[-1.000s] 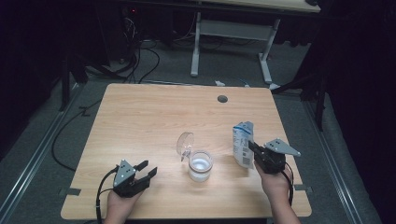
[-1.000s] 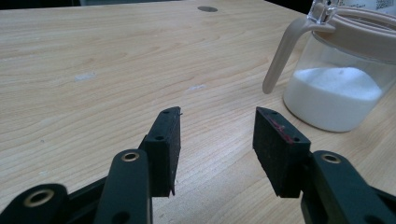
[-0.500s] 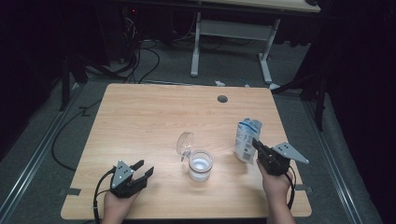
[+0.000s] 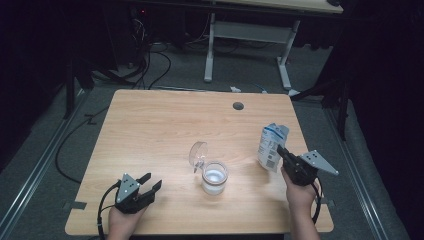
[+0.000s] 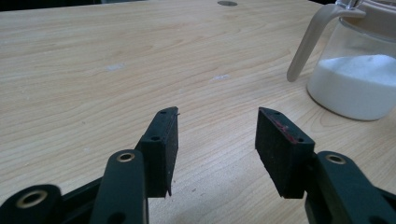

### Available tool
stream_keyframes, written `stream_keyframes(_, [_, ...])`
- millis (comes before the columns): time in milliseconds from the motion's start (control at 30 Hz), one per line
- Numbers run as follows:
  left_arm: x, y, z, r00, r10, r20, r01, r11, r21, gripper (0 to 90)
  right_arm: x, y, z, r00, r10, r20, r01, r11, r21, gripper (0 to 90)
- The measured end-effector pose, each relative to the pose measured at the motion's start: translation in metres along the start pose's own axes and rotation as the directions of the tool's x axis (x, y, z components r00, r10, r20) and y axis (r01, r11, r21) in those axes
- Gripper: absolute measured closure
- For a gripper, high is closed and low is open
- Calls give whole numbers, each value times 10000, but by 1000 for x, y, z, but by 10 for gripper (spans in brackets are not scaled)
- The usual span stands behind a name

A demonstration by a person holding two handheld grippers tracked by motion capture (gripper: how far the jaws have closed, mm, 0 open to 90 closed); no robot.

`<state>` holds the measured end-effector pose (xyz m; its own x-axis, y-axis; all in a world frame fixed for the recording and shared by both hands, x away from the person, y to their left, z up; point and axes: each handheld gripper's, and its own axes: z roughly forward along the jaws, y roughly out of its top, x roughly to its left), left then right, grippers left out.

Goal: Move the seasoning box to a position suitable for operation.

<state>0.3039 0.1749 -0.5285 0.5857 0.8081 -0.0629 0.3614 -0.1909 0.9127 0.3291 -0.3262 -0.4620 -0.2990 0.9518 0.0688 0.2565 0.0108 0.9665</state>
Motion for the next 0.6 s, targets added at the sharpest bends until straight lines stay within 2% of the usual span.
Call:
stream_keyframes(200, [2, -1, -5, 9999, -86, -85, 85, 9999, -106, 494, -3, -2, 7, 9999, -108, 103, 108, 9999, 73, 900])
stream_keyframes(333, [3, -2, -7, 9999, -124, -87, 123, 9999, -100, 494, -7, -6, 15, 9991, -237, 360, 232, 9996, 149, 900])
stream_keyframes(600, [1, -1, -6, 9999, -92, -67, 92, 9999, -128, 493, -13, -16, 18, 9989, -114, 455, 109, 9999, 107, 900])
